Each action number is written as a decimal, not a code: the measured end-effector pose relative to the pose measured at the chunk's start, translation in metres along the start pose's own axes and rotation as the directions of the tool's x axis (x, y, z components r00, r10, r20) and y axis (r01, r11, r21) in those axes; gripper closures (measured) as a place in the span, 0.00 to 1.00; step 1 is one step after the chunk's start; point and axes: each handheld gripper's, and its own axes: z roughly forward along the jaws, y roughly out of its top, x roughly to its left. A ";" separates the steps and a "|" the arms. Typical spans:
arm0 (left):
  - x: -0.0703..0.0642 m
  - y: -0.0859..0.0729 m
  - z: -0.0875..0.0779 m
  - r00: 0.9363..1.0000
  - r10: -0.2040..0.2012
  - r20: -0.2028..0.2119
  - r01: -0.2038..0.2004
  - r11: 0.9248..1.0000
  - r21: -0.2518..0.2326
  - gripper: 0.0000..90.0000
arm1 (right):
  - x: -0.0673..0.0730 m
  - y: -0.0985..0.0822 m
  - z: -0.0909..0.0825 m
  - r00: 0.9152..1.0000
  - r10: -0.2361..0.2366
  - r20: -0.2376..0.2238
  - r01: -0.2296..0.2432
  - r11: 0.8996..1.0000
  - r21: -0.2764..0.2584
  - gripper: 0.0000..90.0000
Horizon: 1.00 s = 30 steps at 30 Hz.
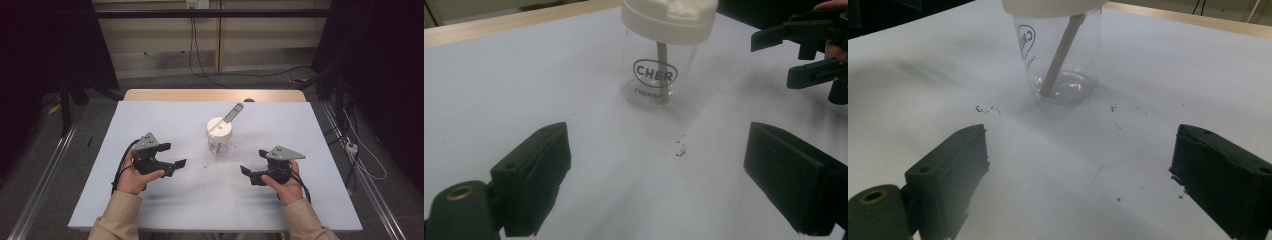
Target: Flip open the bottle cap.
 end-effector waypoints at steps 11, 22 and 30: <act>0.002 -0.014 -0.011 1.000 -0.001 -0.013 0.001 1.000 0.000 0.11 | -0.003 -0.009 -0.015 1.000 0.004 0.007 -0.004 1.000 0.004 0.09; 0.003 -0.026 -0.021 0.999 0.011 -0.030 -0.010 1.000 0.008 0.10 | -0.004 -0.016 -0.026 1.000 0.004 0.008 -0.005 1.000 0.011 0.09; 0.004 -0.032 -0.030 0.998 -0.001 -0.056 0.001 1.000 0.014 0.09 | -0.005 -0.022 -0.035 1.000 0.001 0.002 -0.001 1.000 0.016 0.09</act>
